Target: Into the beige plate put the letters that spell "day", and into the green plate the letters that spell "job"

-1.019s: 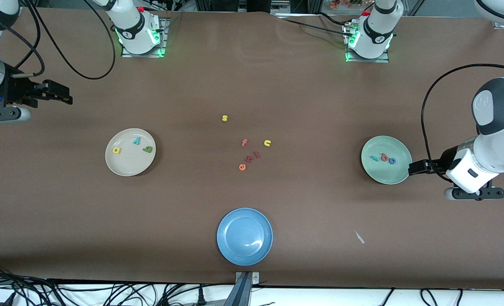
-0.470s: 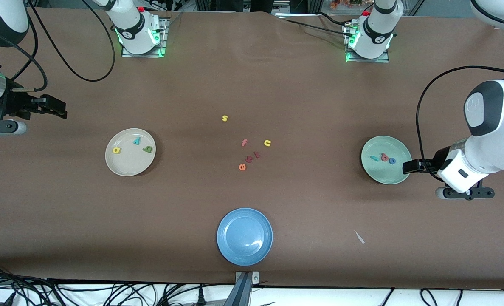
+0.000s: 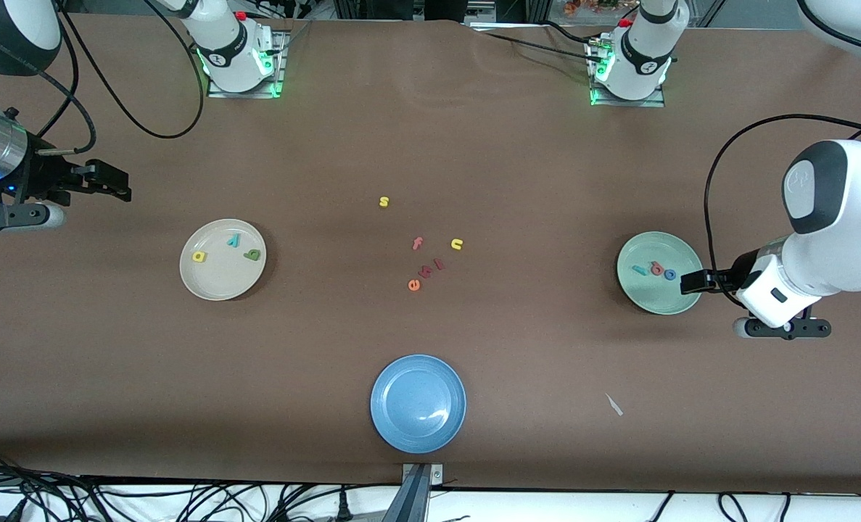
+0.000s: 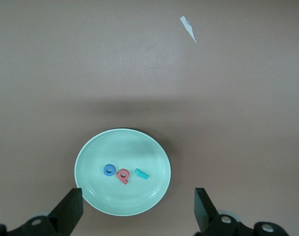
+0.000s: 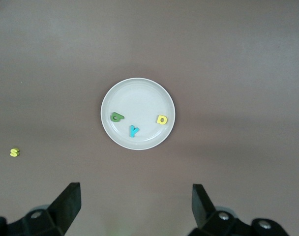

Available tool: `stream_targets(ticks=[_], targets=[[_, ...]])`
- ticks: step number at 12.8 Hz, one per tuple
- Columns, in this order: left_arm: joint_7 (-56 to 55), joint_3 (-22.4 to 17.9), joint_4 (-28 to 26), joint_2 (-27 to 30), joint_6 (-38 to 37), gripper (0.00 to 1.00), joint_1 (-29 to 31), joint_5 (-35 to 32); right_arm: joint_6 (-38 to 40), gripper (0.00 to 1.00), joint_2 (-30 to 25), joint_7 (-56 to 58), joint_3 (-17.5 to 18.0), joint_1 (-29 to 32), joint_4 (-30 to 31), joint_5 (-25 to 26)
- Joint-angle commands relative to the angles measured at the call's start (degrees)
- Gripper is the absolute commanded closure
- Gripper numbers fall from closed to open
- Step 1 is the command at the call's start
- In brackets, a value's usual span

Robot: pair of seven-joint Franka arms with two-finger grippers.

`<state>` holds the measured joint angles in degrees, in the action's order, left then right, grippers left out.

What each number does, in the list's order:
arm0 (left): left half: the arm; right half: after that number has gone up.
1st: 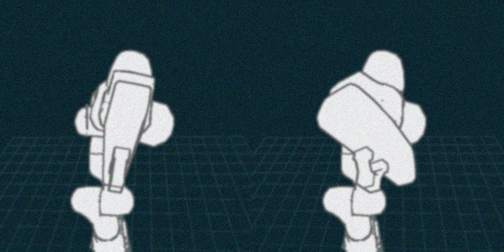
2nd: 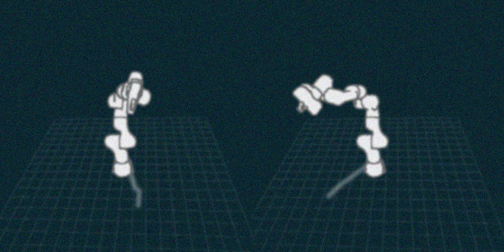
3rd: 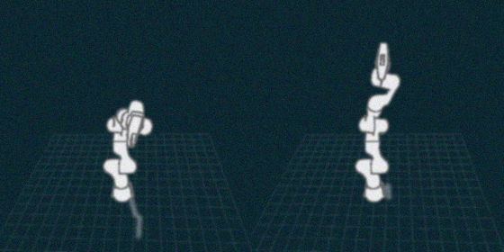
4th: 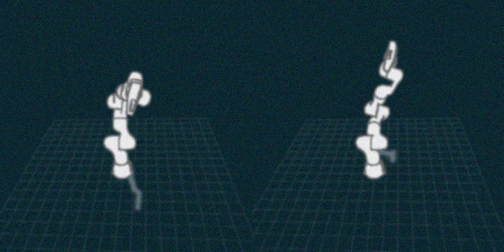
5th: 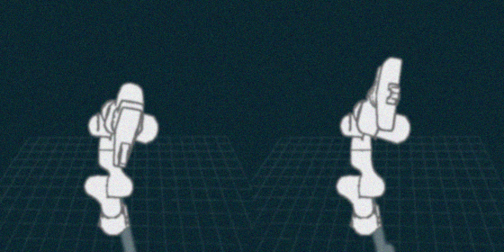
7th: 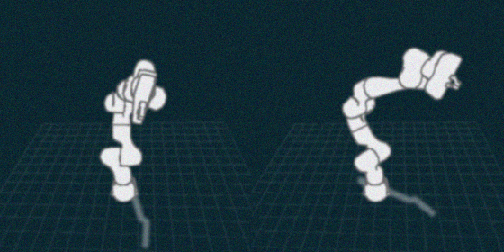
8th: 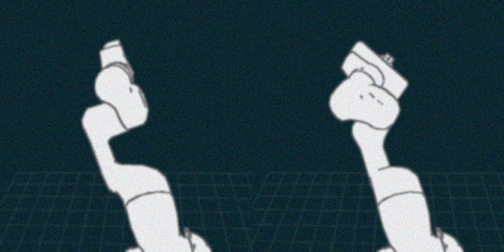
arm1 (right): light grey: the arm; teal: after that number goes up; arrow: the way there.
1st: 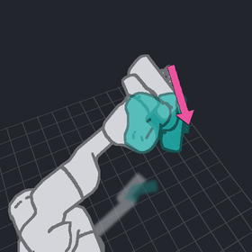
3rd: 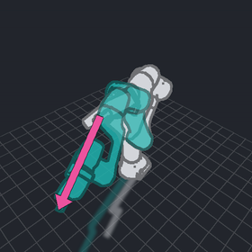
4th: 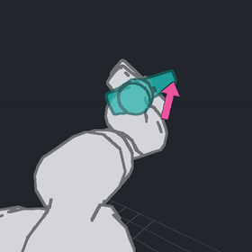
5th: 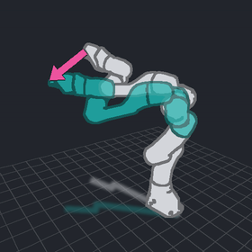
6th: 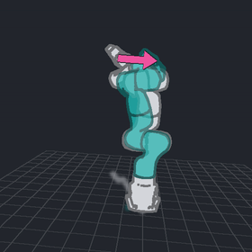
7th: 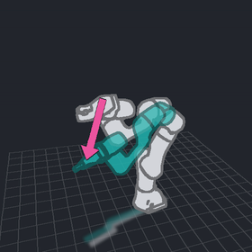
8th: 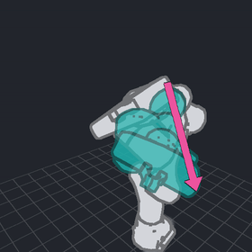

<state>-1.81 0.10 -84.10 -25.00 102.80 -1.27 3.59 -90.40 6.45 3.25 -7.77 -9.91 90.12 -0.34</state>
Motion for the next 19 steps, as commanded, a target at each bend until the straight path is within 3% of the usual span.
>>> stream_targets(ticks=[1, 19], targets=[[1.46, -0.45, -1.33, 1.01, 0.82, 0.01, -0.31, 1.34, 0.4, 0.0, -0.47, 0.26, -0.05, 0.15, -0.3, -1.07], [1.63, -0.54, -0.45, 1.36, 1.17, 0.01, -0.31, 1.16, 0.67, 0.0, -0.3, 1.76, -0.14, -1.25, -2.49, -0.45]])
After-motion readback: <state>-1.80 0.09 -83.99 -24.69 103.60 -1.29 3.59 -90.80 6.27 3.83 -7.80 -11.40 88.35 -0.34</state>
